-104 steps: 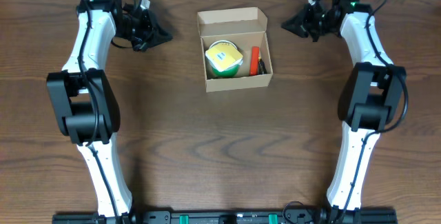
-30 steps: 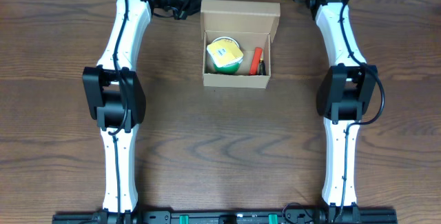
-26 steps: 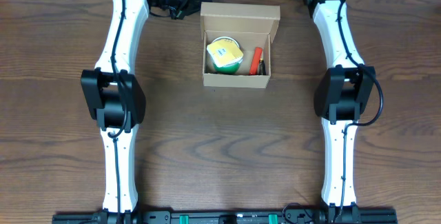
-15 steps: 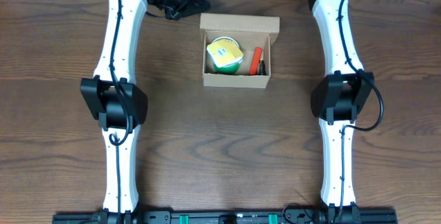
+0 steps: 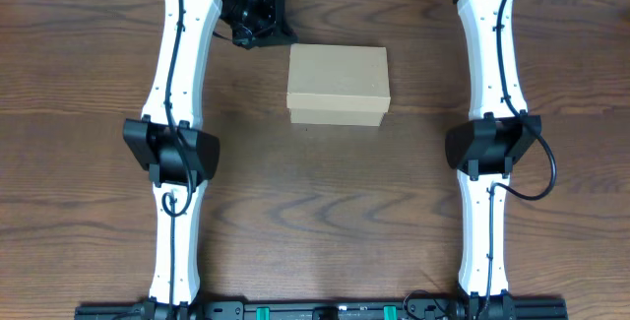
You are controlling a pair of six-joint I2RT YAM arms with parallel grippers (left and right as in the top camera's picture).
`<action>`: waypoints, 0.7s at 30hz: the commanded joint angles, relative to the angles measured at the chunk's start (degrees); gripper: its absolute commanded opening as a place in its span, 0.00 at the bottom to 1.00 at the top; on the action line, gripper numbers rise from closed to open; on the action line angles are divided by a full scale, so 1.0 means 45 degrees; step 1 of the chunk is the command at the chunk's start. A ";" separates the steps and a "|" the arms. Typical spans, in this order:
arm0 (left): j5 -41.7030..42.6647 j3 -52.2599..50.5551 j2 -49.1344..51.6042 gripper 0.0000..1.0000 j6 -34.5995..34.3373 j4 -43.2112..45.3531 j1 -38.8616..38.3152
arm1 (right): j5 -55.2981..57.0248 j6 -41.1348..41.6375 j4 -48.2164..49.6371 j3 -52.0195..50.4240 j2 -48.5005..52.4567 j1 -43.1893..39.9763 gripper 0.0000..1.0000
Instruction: Pack container
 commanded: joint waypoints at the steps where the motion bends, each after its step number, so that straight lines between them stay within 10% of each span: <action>1: -0.2511 0.1384 -0.0680 0.06 0.0379 -0.0505 -0.0282 | -0.0199 -0.0029 -0.0491 0.0267 -0.0500 0.0301 0.02; 7: -0.4138 0.2399 -0.1797 0.06 0.0379 -0.1297 -0.0423 | -0.0180 0.0690 -0.0971 0.0267 -0.0505 0.0549 0.02; 21: -0.4969 0.2399 -0.3779 0.06 0.0476 -0.1787 -0.0427 | 0.2084 0.6125 0.5328 0.0267 -0.0923 0.0738 0.02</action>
